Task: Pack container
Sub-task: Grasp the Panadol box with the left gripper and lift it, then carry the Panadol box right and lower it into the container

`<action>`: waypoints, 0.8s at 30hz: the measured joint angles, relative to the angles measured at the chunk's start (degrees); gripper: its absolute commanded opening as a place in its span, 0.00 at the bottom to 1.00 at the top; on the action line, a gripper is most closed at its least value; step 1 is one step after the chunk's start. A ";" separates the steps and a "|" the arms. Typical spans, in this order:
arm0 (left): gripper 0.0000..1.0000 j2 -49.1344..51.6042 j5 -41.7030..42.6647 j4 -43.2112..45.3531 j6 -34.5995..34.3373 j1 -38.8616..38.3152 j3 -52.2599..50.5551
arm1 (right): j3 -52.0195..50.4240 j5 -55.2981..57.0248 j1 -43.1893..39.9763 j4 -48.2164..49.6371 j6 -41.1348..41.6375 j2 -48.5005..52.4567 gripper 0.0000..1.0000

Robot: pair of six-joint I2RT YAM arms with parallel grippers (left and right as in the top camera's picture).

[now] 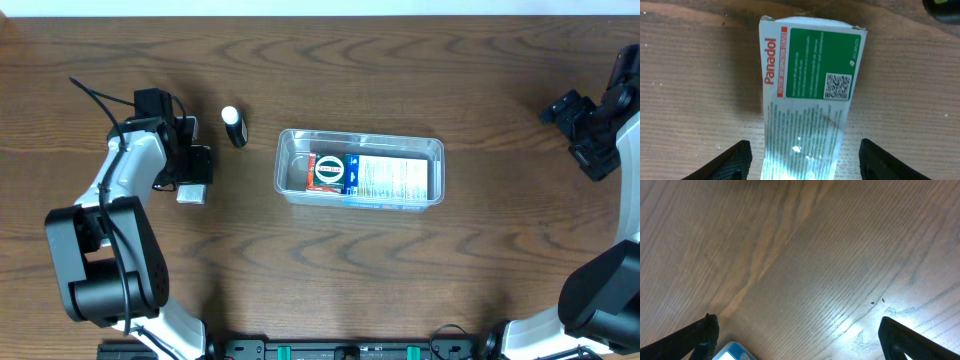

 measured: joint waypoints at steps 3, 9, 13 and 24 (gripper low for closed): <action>0.70 0.72 -0.02 0.39 0.00 0.00 0.00 | 0.00 0.00 0.00 0.00 0.00 0.00 0.99; 0.58 2.67 -0.02 0.50 -0.09 0.00 0.00 | 0.00 0.00 0.00 0.00 0.00 0.00 0.99; 0.46 2.80 -0.15 0.61 -0.22 0.00 0.00 | 0.00 0.00 0.00 0.00 0.00 0.00 0.99; 0.40 2.80 -0.22 0.63 -0.13 0.00 0.00 | 0.00 0.00 0.00 0.00 0.00 0.00 0.99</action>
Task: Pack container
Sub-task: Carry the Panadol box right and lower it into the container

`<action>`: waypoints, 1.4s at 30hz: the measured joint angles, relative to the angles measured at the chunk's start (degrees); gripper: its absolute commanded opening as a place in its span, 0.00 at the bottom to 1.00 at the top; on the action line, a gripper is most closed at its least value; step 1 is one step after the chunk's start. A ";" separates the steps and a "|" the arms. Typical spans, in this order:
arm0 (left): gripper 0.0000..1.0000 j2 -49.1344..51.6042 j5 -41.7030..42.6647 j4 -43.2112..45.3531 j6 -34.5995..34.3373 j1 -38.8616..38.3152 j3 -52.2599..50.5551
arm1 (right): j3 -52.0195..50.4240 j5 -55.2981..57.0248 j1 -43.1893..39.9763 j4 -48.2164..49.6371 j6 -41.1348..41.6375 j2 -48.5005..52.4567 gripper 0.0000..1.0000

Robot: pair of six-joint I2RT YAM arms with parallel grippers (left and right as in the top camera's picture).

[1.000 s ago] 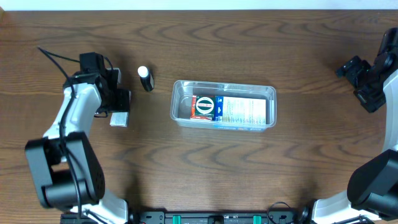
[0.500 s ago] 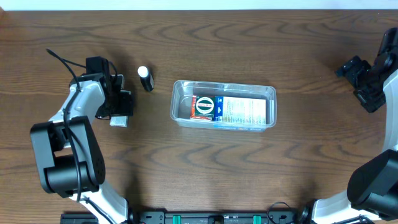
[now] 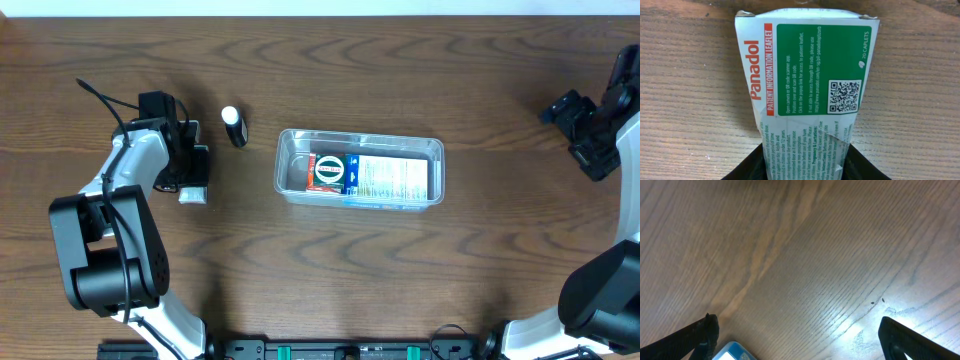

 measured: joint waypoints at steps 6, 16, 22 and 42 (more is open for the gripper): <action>0.40 -0.33 0.00 -1.01 -0.94 0.00 0.02 | 0.00 0.00 0.00 0.00 0.00 0.00 0.99; 0.40 -12.13 3.23 -5.18 -1.16 0.00 4.11 | 0.00 0.00 0.00 0.00 0.00 0.00 0.99; 0.40 -23.80 13.16 -4.66 0.55 -1.03 5.14 | 0.00 0.00 0.00 0.00 0.02 0.00 0.99; 0.40 -18.62 13.97 8.83 23.34 -40.72 5.16 | 0.00 0.00 0.00 -0.02 0.00 0.00 0.99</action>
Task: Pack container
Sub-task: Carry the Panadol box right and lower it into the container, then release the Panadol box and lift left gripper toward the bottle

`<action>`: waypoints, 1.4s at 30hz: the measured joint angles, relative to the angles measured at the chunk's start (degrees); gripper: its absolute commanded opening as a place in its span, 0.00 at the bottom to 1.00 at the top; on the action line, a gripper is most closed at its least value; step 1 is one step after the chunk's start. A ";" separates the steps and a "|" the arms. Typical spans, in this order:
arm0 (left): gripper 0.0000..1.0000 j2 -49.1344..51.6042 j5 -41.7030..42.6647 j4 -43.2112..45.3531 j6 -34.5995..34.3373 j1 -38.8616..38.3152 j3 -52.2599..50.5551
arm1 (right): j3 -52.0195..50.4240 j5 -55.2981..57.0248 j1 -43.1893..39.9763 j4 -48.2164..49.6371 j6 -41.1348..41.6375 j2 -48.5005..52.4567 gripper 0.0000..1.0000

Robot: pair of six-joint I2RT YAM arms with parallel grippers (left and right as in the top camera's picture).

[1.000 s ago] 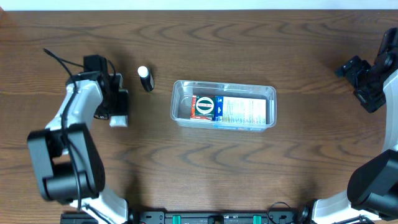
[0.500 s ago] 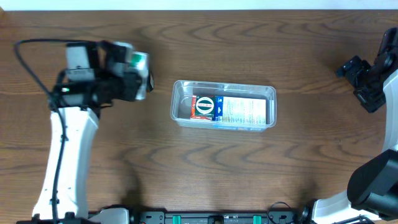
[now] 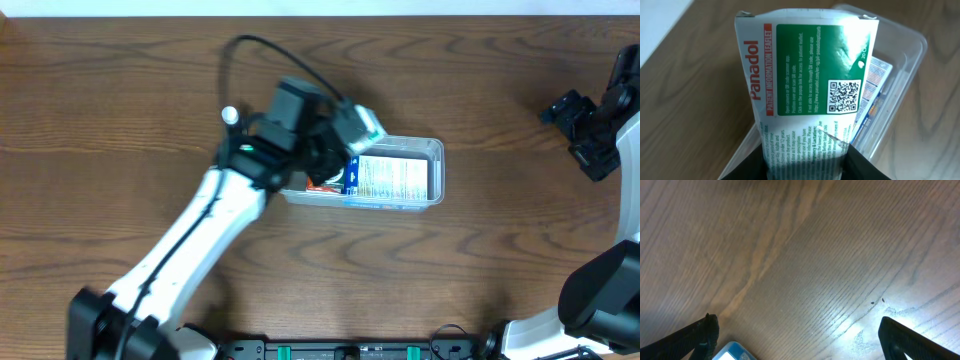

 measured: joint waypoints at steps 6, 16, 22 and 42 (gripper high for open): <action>0.36 7.32 -2.21 0.72 9.05 -5.44 -0.02 | 0.00 0.00 0.00 0.02 0.00 0.00 0.99; 0.34 12.61 -2.99 4.46 23.91 -11.26 -0.02 | 0.00 0.00 0.00 0.02 0.00 0.00 0.99; 0.62 12.61 -3.19 5.90 26.23 -11.69 -0.02 | 0.00 0.00 0.00 0.02 0.00 0.00 0.99; 0.98 9.77 -19.43 21.97 5.27 -9.94 0.00 | 0.00 0.00 0.00 0.02 0.00 0.00 0.99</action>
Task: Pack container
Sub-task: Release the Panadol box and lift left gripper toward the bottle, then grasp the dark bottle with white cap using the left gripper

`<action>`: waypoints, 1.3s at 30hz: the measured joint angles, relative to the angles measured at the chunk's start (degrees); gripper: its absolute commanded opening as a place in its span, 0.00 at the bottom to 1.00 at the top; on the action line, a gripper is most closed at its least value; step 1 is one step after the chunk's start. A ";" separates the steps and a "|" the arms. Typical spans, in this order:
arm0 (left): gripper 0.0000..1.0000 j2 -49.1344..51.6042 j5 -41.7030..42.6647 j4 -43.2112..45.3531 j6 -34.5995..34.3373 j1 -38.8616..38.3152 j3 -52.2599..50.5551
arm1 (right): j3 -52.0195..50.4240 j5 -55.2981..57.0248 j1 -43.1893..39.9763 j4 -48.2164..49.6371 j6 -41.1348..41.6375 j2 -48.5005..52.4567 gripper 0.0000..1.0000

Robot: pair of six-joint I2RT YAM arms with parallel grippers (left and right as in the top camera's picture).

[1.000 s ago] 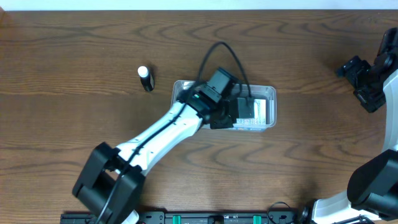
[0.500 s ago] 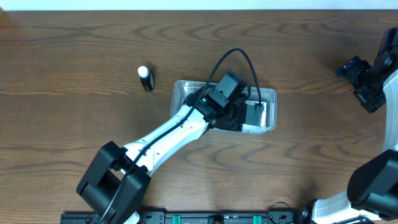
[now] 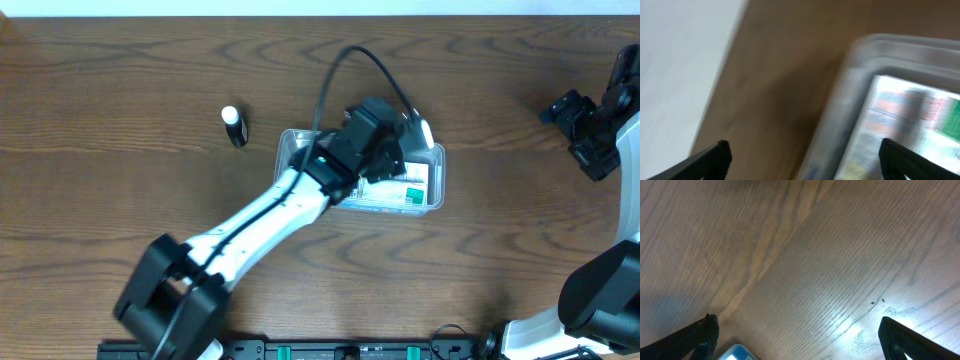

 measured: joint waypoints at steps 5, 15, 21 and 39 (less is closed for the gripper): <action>0.98 -8.63 -4.59 -2.03 -14.82 7.98 0.00 | 0.00 0.00 0.00 0.02 0.00 0.00 0.99; 0.98 -15.58 -7.45 -34.91 -32.61 19.17 0.70 | 0.00 0.00 0.00 0.00 0.00 0.00 0.99; 0.98 -15.10 -6.25 -36.61 -41.92 26.75 1.07 | 0.00 0.00 0.00 0.00 0.00 0.00 0.99; 0.98 12.37 3.41 -56.61 -48.76 40.72 31.28 | 0.00 0.00 0.00 0.00 0.00 0.00 0.99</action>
